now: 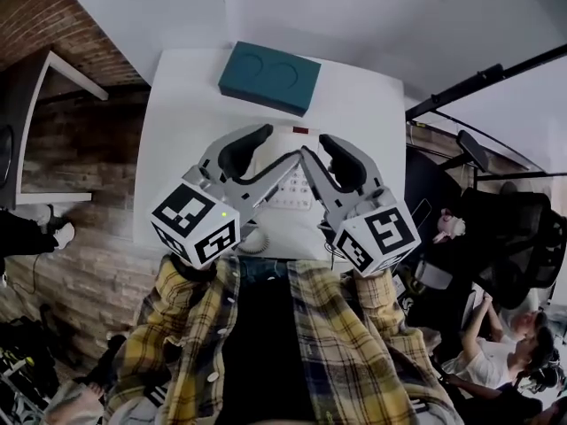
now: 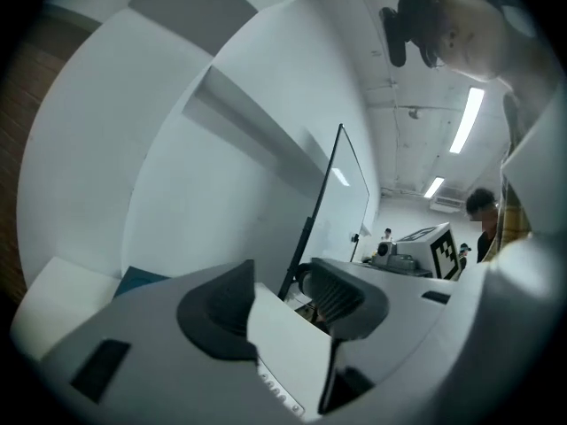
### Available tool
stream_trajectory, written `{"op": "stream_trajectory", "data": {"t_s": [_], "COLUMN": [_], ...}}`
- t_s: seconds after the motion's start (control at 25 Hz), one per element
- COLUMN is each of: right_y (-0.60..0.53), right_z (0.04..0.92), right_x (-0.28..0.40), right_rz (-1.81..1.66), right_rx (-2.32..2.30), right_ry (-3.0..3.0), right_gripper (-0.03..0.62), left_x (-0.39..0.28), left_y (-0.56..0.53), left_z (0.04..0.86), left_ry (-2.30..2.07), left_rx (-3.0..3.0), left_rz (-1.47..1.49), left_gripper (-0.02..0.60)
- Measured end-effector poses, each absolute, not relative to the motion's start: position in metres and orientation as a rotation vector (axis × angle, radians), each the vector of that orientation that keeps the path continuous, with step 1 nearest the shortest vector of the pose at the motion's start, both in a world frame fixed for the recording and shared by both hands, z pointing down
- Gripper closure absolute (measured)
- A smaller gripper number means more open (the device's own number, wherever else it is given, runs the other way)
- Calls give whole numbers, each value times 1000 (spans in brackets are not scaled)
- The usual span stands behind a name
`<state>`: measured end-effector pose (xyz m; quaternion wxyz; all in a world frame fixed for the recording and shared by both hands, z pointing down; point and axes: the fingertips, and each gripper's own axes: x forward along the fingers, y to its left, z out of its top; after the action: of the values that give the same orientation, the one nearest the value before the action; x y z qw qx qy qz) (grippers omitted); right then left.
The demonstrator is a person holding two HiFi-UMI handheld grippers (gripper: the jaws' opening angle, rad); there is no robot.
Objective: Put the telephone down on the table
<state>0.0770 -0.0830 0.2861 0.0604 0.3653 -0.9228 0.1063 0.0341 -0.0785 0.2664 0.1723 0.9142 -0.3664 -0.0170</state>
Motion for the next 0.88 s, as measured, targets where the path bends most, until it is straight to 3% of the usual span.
{"op": "stream_trajectory", "data": {"t_s": [0.04, 0.08, 0.28, 0.52, 0.88], "right_y": [-82, -81, -73, -62, -58], "right_z": [281, 277, 257, 244, 252], "right_x": [76, 76, 72, 73, 79], "right_rz": [307, 293, 209, 159, 236], "right_rx": [1108, 1110, 1112, 1121, 1121], "right_ry": [-2799, -2805, -2842, -2865, -2867], "right_gripper": [451, 457, 486, 532, 566], "left_x": [32, 31, 37, 41, 44], "left_y": [-78, -76, -67, -56, -51], "left_z": [260, 255, 245, 240, 239], "left_ry": [-1070, -1087, -1064, -1038, -1034], "left_rx": [2614, 2636, 2696, 2713, 2747], "left_rz": [-62, -72, -50, -66, -63], "left_gripper": [430, 456, 470, 535, 560]}}
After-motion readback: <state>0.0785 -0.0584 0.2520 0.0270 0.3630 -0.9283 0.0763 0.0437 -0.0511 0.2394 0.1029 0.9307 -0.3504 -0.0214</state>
